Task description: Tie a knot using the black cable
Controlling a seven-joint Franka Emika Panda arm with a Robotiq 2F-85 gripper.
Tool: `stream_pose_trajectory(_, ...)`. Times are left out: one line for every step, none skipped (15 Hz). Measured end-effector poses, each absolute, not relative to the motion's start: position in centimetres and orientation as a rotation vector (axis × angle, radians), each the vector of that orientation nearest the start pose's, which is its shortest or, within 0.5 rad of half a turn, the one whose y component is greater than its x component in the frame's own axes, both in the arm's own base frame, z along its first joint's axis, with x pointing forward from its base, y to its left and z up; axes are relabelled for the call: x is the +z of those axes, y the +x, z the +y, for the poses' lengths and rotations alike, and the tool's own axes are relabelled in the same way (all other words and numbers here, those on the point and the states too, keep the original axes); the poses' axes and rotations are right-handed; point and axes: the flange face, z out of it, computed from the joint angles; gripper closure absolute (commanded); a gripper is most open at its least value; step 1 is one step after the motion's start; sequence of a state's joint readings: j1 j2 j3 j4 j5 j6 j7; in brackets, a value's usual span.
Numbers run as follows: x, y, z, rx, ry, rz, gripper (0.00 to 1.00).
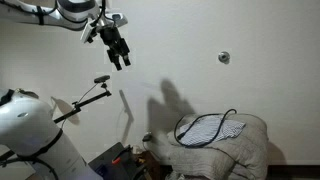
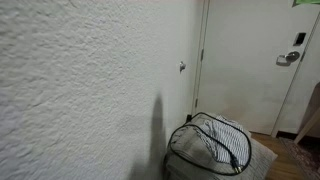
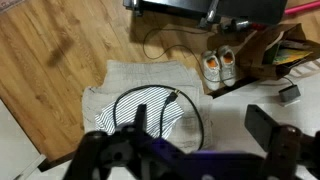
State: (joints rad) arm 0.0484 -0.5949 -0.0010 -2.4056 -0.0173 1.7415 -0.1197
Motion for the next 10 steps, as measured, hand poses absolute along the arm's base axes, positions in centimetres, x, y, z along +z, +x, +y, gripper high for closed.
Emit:
stream_pose_trajectory(51.7,36.4,1.6,0.110,-3.142,-0.269,0.00)
stream_pose_trajectory(51.7,36.4,1.6,0.110,-3.142,-0.269,0.00)
stream_pose_trajectory(51.7,36.4,1.5,0.108,-3.151,-0.274,0.00)
stream_pose_trajectory(51.9,36.5,1.5,0.102,-3.167,-0.284,0.00)
stream_pose_trajectory(52.2,36.6,1.5,0.090,-3.196,-0.302,0.00)
stream_pose_trajectory(52.7,36.9,1.5,0.075,-3.231,-0.326,0.00)
stream_pose_trajectory(53.3,37.3,1.6,0.059,-3.269,-0.352,0.00)
stream_pose_trajectory(54.0,37.9,1.6,0.043,-3.301,-0.375,0.00)
stream_pose_trajectory(54.6,38.7,1.7,0.031,-3.327,-0.396,0.00)
stream_pose_trajectory(55.0,39.7,1.8,0.027,-3.345,-0.424,0.00)
